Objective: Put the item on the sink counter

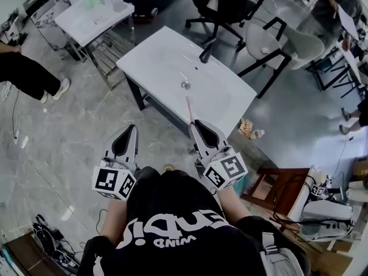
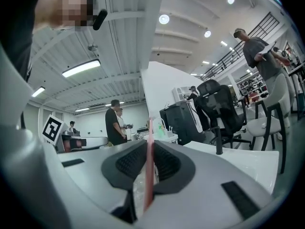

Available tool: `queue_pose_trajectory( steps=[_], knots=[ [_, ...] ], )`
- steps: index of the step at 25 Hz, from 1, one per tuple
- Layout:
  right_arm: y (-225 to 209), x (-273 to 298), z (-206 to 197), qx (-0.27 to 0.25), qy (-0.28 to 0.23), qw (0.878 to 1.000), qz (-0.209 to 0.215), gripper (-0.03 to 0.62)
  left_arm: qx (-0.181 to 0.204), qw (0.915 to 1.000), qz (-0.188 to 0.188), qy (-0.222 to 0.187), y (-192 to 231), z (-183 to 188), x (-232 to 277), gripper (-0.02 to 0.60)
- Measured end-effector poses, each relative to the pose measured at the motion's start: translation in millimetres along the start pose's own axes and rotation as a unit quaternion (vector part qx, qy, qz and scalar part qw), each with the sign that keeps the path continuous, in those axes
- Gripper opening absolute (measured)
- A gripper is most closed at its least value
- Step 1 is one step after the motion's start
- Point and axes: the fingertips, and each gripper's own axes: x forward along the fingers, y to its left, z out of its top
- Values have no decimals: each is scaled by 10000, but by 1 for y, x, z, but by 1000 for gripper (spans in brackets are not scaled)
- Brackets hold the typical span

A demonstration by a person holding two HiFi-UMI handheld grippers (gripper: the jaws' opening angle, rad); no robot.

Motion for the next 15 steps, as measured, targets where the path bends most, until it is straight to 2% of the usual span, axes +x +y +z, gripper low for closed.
queue_pose_trajectory(
  steps=[7,15],
  knots=[
    [-13,31,-7,61,93,9999,26,60,-14,10000,38,2,24,1,26,20],
    [-31,84,-5,8,63,9998,-165,60,-2,9999,-150,0,66,11,71,20]
  ],
)
